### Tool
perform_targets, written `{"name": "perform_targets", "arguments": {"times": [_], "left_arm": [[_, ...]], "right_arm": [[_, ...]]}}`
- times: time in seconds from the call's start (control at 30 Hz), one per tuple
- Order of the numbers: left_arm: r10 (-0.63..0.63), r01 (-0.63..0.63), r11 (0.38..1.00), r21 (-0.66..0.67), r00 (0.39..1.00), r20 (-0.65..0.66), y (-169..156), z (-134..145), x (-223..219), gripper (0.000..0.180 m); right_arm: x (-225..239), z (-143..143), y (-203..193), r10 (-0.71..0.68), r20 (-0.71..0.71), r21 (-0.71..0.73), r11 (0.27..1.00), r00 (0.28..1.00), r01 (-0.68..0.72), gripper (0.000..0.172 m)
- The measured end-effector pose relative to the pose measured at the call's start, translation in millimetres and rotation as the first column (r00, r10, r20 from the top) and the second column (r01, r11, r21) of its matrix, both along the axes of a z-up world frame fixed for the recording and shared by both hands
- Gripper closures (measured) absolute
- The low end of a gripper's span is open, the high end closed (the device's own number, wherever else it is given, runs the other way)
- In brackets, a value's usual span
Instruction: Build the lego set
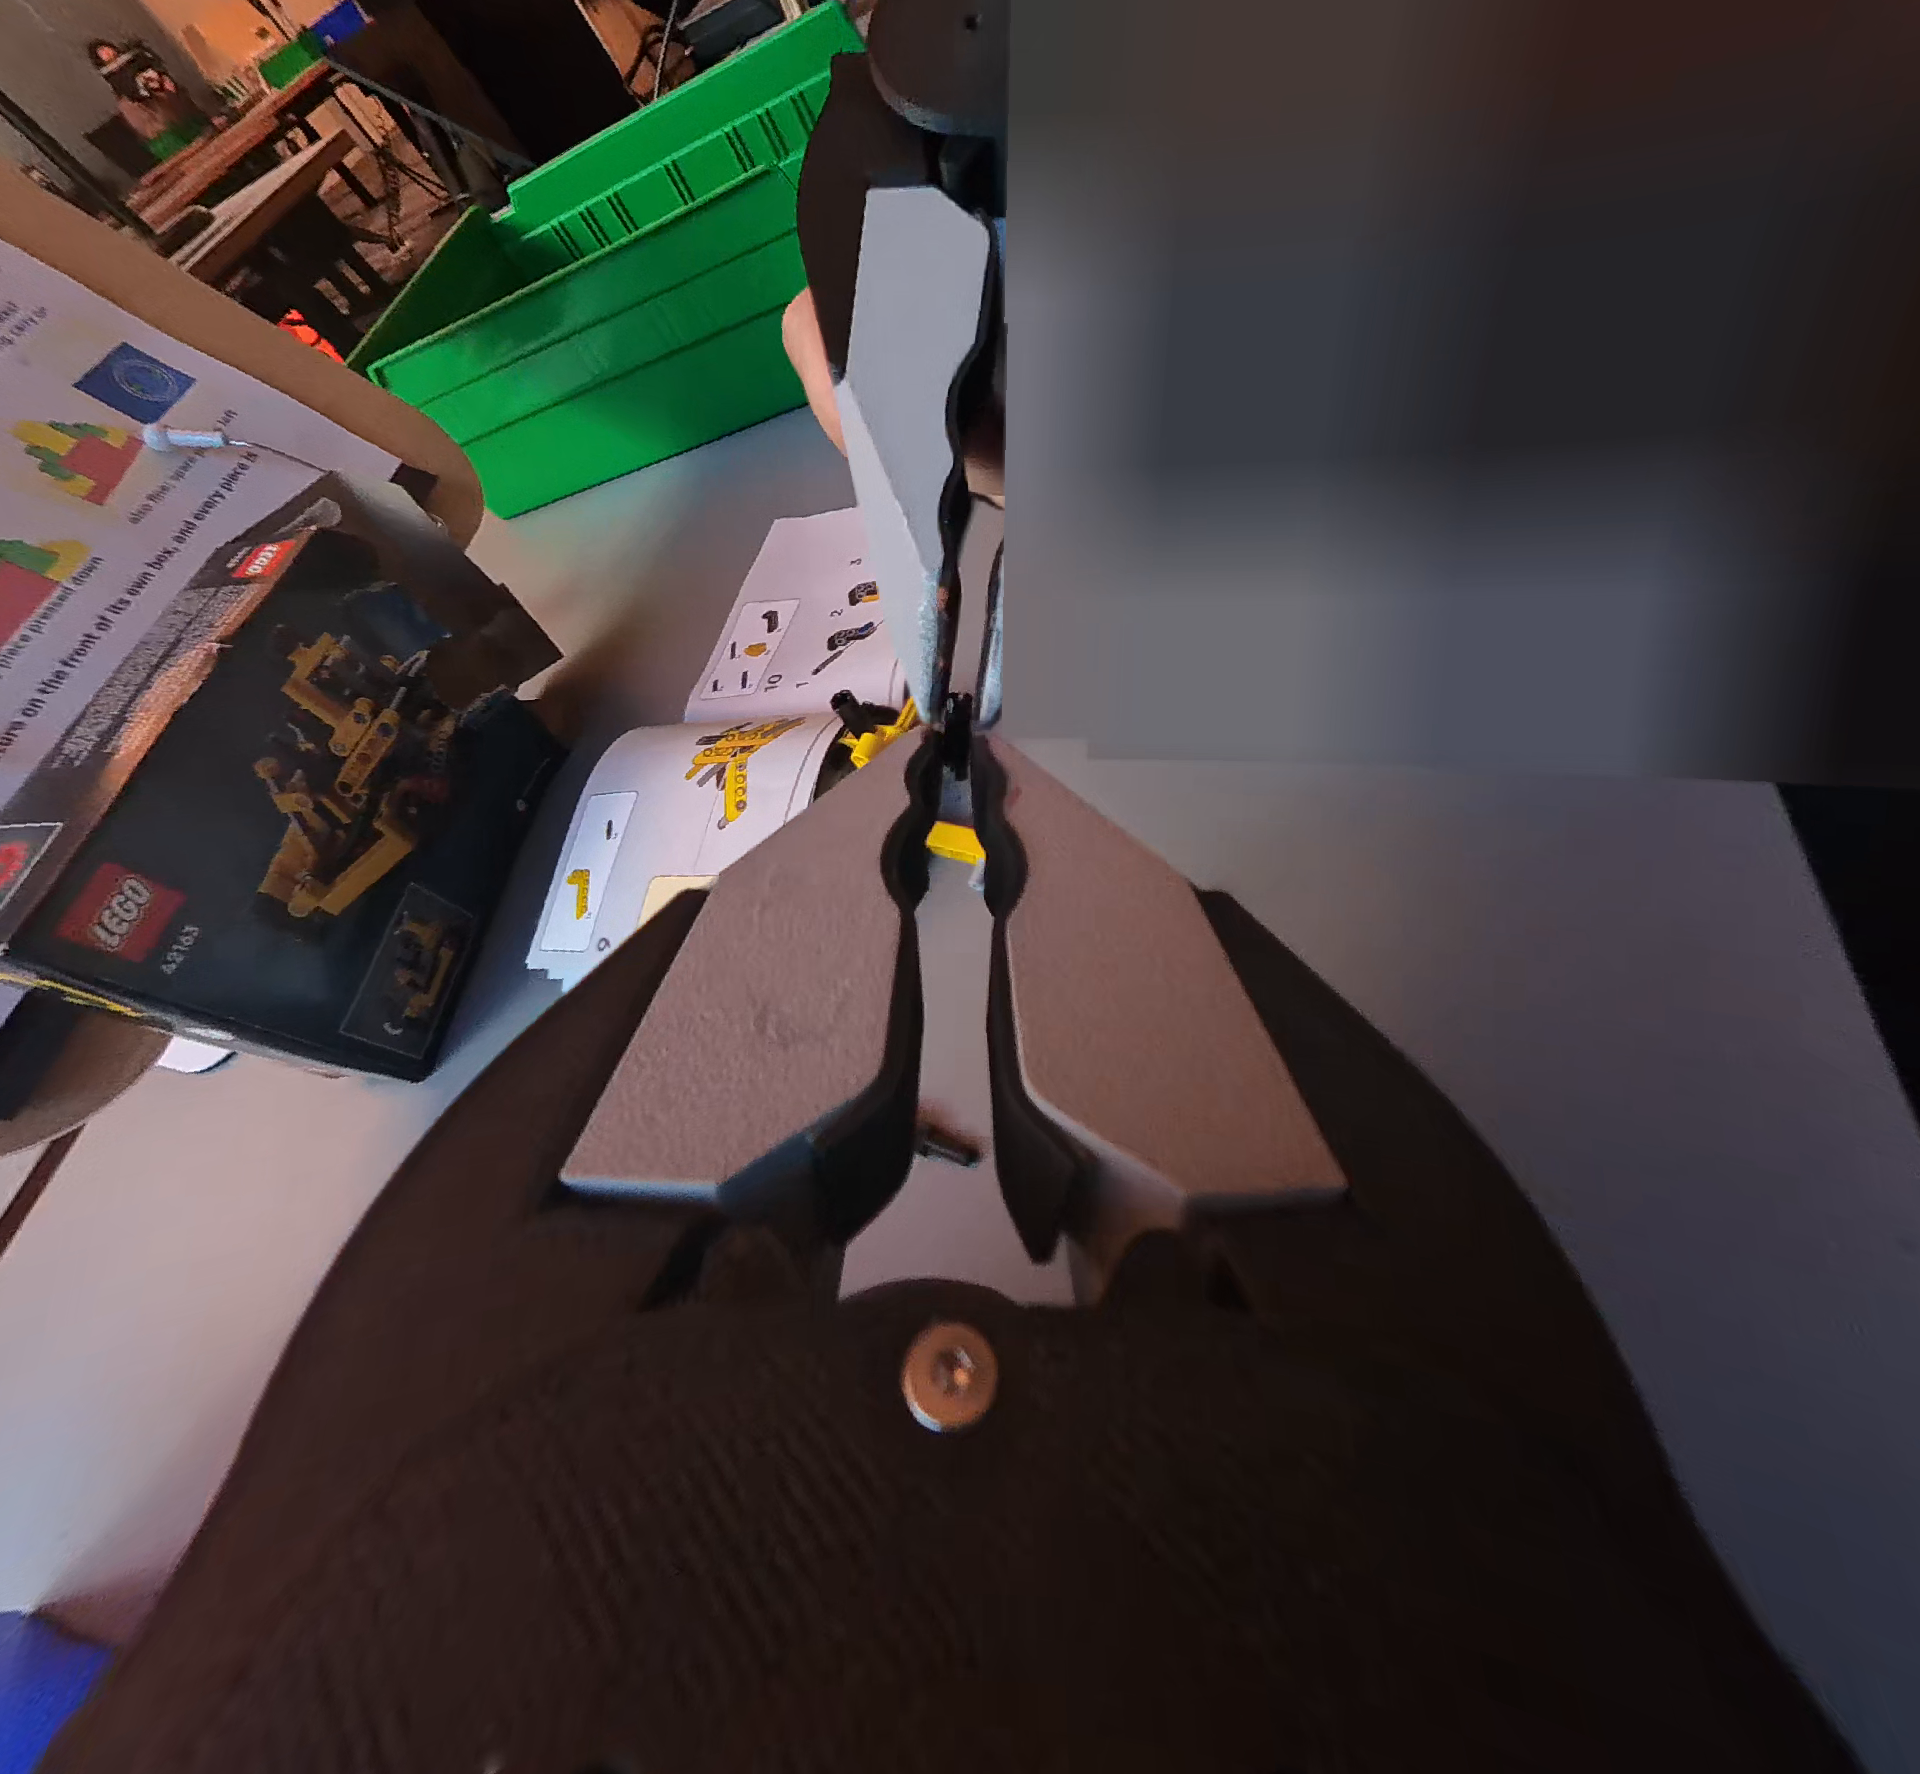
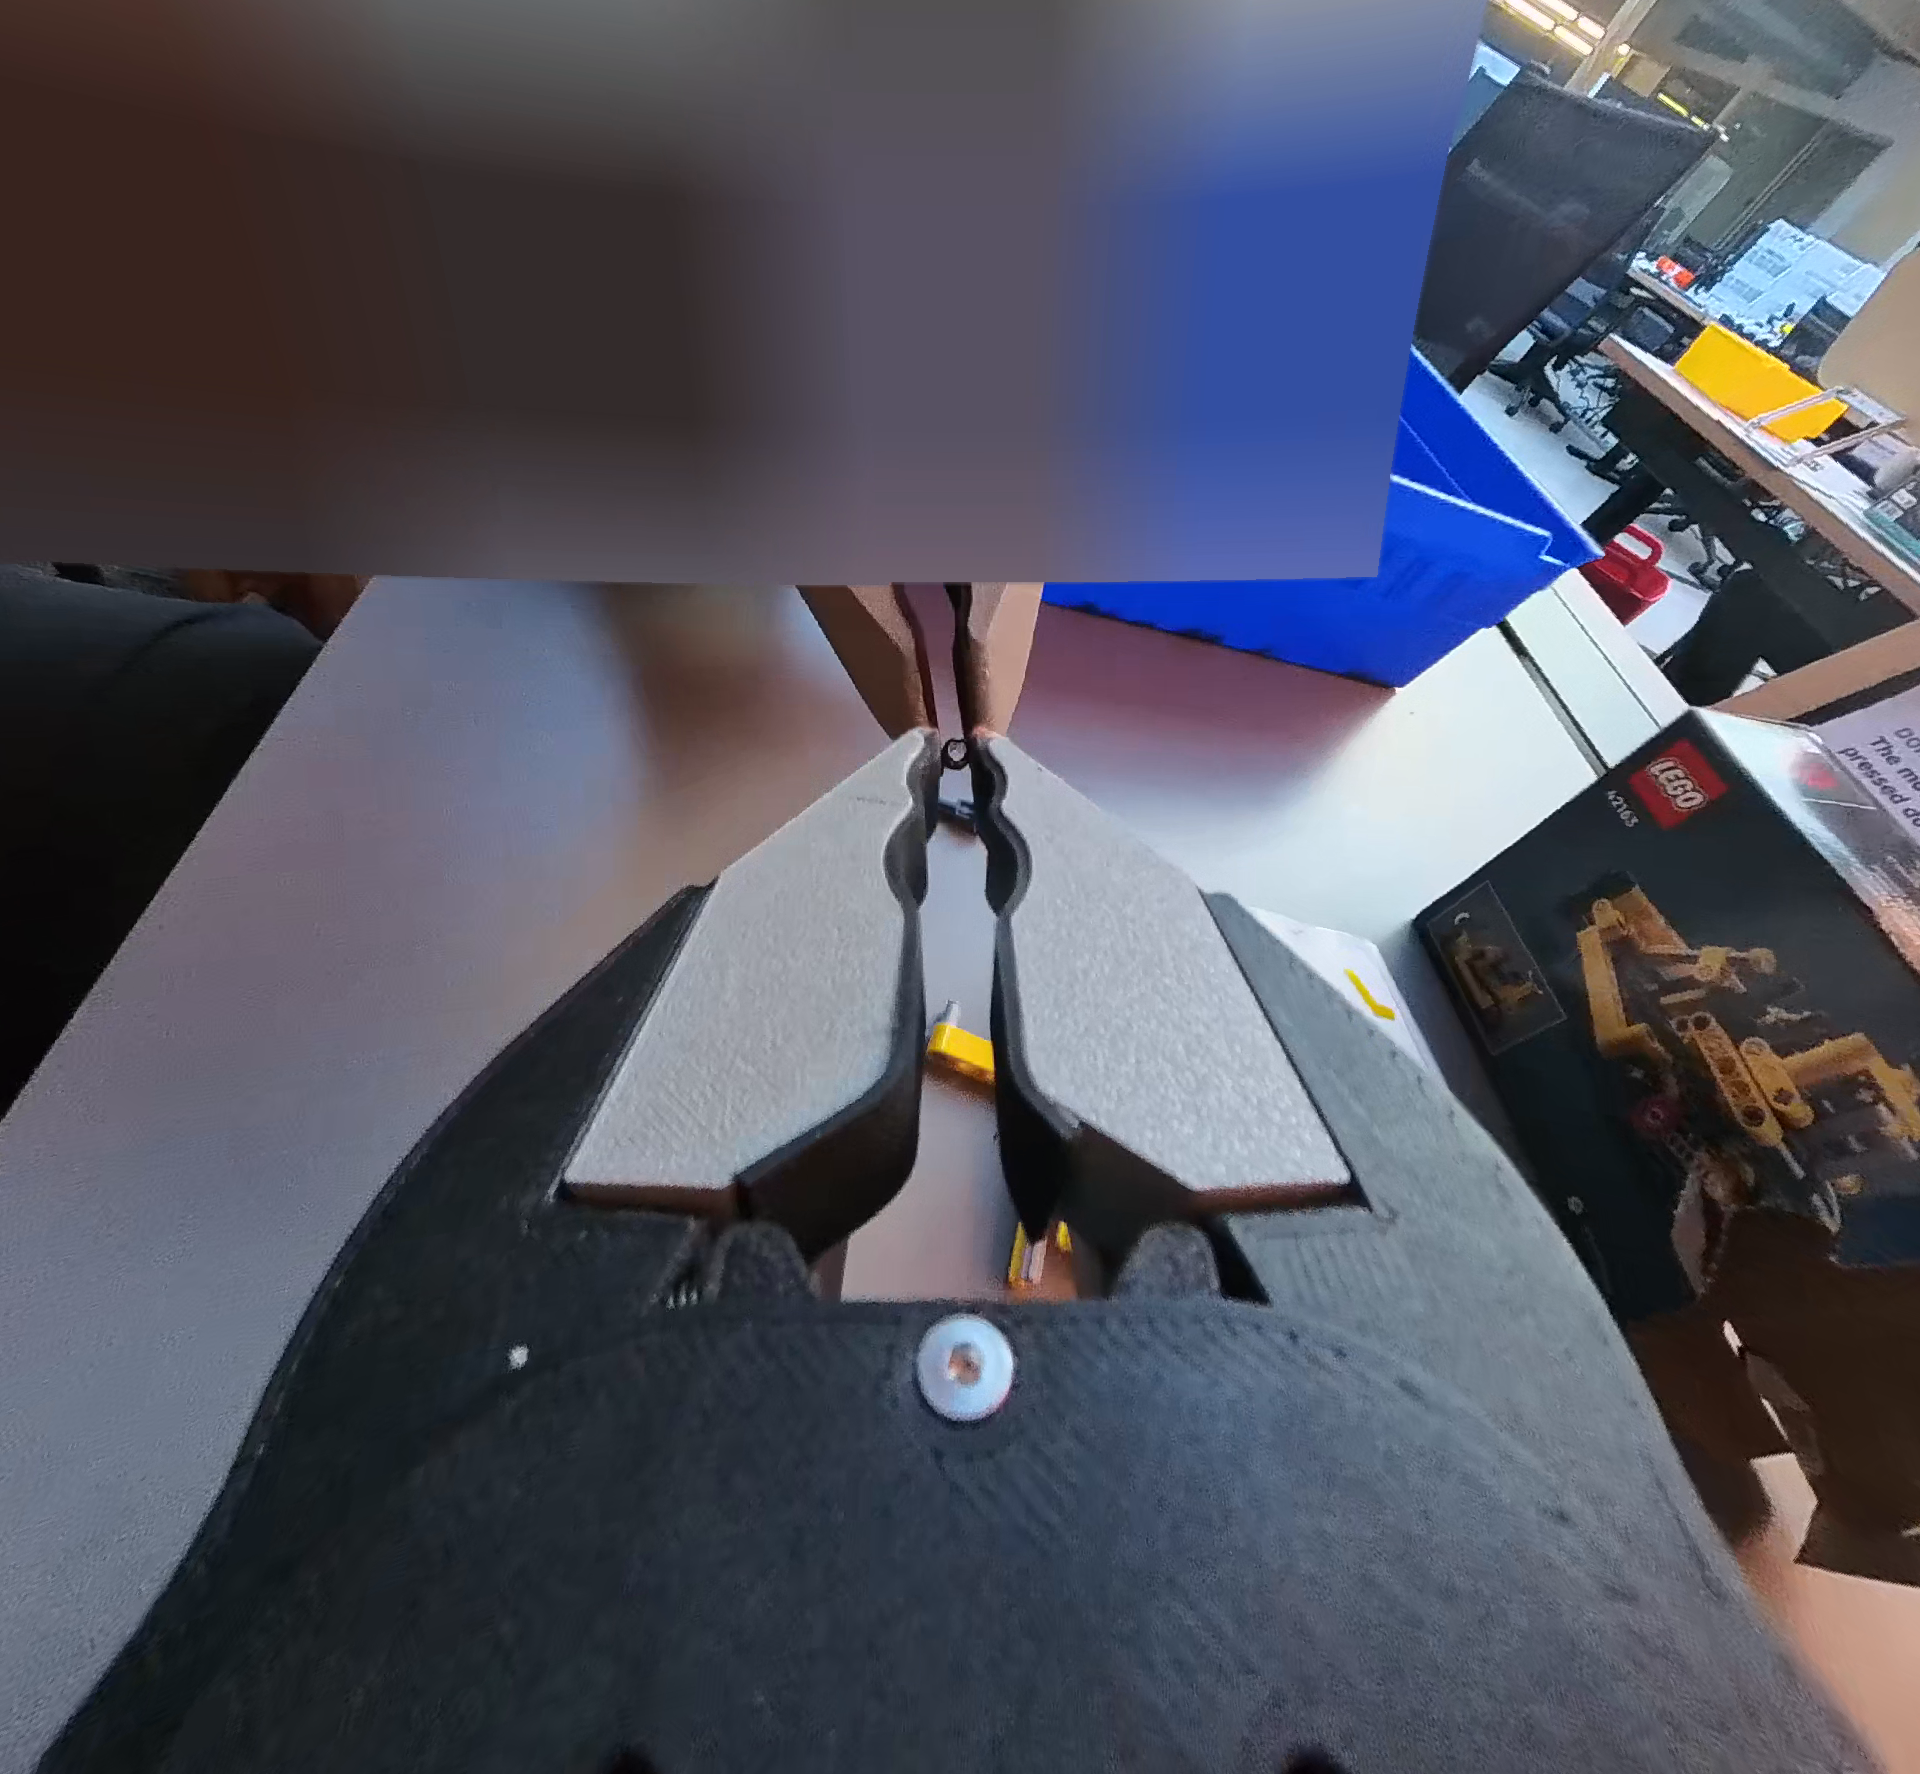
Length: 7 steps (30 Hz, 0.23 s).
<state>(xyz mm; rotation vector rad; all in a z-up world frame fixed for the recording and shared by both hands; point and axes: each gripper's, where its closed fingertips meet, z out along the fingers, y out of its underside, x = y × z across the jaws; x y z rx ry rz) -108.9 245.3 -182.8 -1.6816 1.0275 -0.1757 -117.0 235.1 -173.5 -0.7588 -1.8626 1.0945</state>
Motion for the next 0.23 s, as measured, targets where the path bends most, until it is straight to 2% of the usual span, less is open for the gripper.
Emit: {"name": "perform_targets", "arguments": {"times": [0.03,0.23], "left_arm": [[0.003,-0.003,1.000,0.005,1.000,-0.010,0.1,-0.6,-0.1,0.178],[0.012,-0.012,1.000,0.008,1.000,-0.003,1.0,0.6,-0.2,0.178]], "right_arm": [[-0.6,-1.4,0.0,-0.002,0.005,0.003,1.000,1.000,0.002,0.169],[-1.6,-0.4,0.5,-0.010,-0.001,0.000,1.000,1.000,0.010,0.170]]}}
